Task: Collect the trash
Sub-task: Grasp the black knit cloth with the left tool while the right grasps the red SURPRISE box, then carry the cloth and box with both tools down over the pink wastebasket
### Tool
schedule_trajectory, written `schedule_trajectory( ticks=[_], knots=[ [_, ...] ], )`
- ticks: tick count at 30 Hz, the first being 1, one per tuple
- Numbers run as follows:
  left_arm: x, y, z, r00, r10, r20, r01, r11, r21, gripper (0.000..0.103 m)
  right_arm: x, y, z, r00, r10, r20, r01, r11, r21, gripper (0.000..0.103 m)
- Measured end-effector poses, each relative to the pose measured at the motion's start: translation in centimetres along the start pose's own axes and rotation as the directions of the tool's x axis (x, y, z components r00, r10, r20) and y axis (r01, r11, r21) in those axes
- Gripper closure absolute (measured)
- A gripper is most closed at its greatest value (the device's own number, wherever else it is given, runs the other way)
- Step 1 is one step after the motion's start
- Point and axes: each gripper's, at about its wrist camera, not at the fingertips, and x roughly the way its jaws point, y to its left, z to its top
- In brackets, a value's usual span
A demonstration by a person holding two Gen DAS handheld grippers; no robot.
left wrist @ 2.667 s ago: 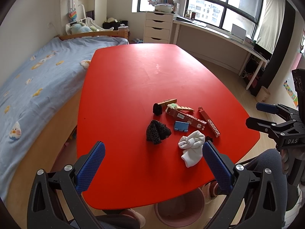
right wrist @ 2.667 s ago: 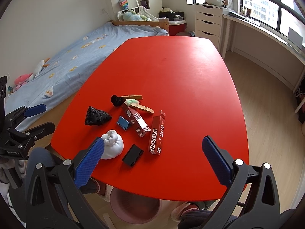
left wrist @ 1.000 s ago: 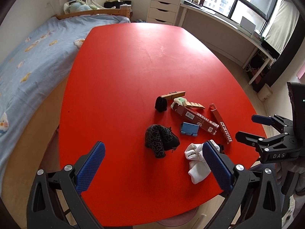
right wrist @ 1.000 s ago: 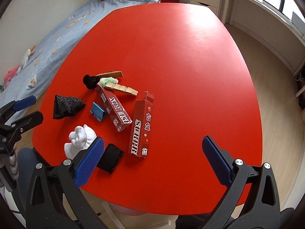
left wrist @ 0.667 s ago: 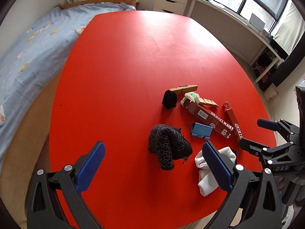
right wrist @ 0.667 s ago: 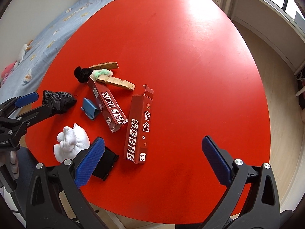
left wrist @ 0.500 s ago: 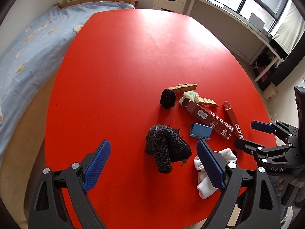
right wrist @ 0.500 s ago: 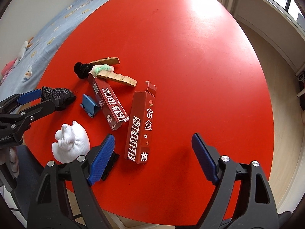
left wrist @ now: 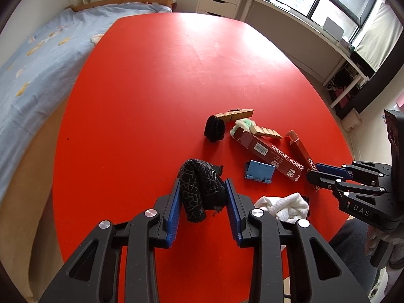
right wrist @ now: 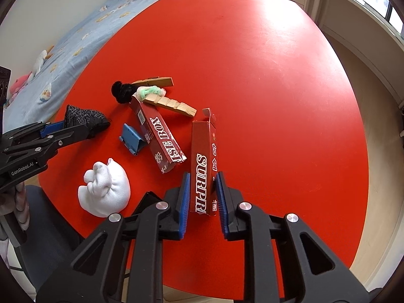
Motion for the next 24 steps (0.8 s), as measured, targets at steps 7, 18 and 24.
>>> schedule_trajectory(
  ticks=[7, 18, 24],
  knots=[
    [-1.1, -0.1, 0.0, 1.000, -0.001, 0.029, 0.001, 1.000, 0.011, 0.071, -1.1, 0.1, -0.2, 1.000, 0.005, 0.029, -0.005, 1.000, 0.008, 0.085],
    [-4.2, -0.7, -1.2, 0.998, 0.000, 0.068, -0.003, 0.999, 0.051, 0.071, -5.3, 0.5, -2.0, 0.995, 0.033, 0.091, -0.031, 0.999, -0.014, 0.085],
    [-6.8, -1.6, -2.8, 0.995, -0.003, 0.098, -0.006, 0.996, 0.089, 0.070, -8.3, 1.7, -3.7, 0.989, 0.052, 0.140, -0.046, 0.998, -0.045, 0.085]
  ],
)
